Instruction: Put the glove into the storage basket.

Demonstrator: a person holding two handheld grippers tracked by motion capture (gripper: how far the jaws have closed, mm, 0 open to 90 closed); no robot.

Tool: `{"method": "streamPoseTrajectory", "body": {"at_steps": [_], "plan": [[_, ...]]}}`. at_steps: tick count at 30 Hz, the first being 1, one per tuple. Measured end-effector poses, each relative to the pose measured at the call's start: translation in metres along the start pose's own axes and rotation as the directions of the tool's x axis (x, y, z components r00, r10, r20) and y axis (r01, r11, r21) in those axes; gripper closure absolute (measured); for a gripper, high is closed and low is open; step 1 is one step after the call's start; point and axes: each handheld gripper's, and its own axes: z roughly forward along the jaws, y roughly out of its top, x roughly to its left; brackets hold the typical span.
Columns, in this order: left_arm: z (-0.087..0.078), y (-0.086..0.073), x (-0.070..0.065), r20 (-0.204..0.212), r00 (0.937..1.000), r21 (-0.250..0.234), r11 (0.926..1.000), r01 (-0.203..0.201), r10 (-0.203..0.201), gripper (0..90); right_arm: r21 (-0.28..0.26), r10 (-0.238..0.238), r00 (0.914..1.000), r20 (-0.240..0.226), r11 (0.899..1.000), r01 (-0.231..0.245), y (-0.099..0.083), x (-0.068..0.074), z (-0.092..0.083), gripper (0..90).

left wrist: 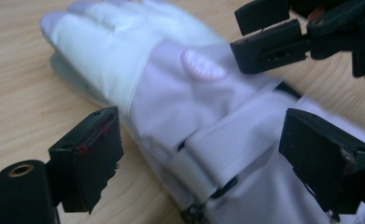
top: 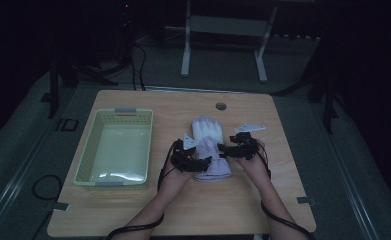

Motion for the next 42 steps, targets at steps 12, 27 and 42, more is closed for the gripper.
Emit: {"method": "streamPoseTrajectory", "body": {"at_steps": [12, 27, 42], "plan": [[0.015, -0.016, 0.015, 0.085, 0.9880, 0.131, 0.9845, 0.117, -0.129, 21.8, 0.191, 0.195, 0.9760, -0.097, 0.966, -0.174, -0.012, -0.007, 0.030, 44.2], [0.010, -0.004, 0.014, 0.140, 0.9842, 0.199, 0.9768, 0.080, -0.109, 67.9, 0.184, 0.163, 0.9842, -0.070, 0.972, -0.148, -0.006, 0.008, 0.026, 80.0], [-0.019, 0.017, 0.013, 0.160, 0.9844, 0.173, 0.9839, 0.046, -0.074, 72.5, 0.099, 0.098, 0.9946, -0.034, 0.991, -0.094, 0.013, 0.028, 0.001, 80.7]]}}
